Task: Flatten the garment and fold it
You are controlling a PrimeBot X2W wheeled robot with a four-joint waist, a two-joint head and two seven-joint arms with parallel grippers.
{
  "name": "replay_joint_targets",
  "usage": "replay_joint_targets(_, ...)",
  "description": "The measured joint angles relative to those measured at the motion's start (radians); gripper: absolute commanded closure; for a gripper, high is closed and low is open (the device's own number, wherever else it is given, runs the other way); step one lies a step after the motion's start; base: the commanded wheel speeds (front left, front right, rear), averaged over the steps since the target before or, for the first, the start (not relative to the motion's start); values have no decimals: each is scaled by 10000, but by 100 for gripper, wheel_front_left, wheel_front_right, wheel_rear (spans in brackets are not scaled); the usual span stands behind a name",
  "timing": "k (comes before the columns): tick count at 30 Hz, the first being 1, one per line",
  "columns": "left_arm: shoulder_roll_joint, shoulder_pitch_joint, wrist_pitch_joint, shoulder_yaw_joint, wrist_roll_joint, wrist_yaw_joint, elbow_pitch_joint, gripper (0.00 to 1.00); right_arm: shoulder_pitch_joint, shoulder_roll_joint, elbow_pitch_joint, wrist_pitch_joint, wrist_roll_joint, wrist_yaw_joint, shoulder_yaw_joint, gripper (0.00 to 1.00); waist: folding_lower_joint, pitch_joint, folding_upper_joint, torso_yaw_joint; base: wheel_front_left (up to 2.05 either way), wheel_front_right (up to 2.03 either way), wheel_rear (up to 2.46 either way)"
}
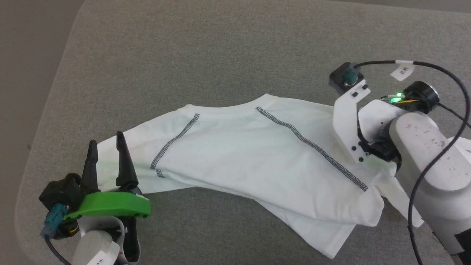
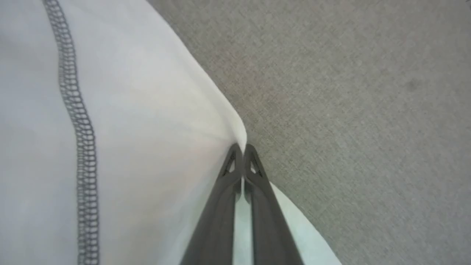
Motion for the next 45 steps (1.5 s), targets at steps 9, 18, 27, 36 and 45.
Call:
replay_joint_targets(9,1708,-1017,3342,-663,21,-796,136,0,222,-276,-1149,-614,35,-2,-988,100,0,-156,0,-403,0,0,0)
replay_joint_targets(18,3590,-2959,9173,-2013,44,-1540,750,0,499,-249,-2372,-433,186,-4,-497,100,0,91,0,-733,0,0,0)
replay_joint_targets(27,3795,-3167,10592,-2399,2,-1496,1346,0,536,-230,-2826,-466,186,-4,-422,100,0,473,0,-1155,0,0,0)
replay_joint_targets(36,3624,-3144,10297,-2299,-688,-1597,1381,100,789,-211,-2872,-556,180,-4,-510,100,0,514,1,-1129,0,0,0)
replay_joint_targets(45,2800,-3174,8266,-1331,-1835,-1643,1110,100,901,-38,-2759,-1087,180,-4,-1373,100,0,79,0,-1011,0,0,0)
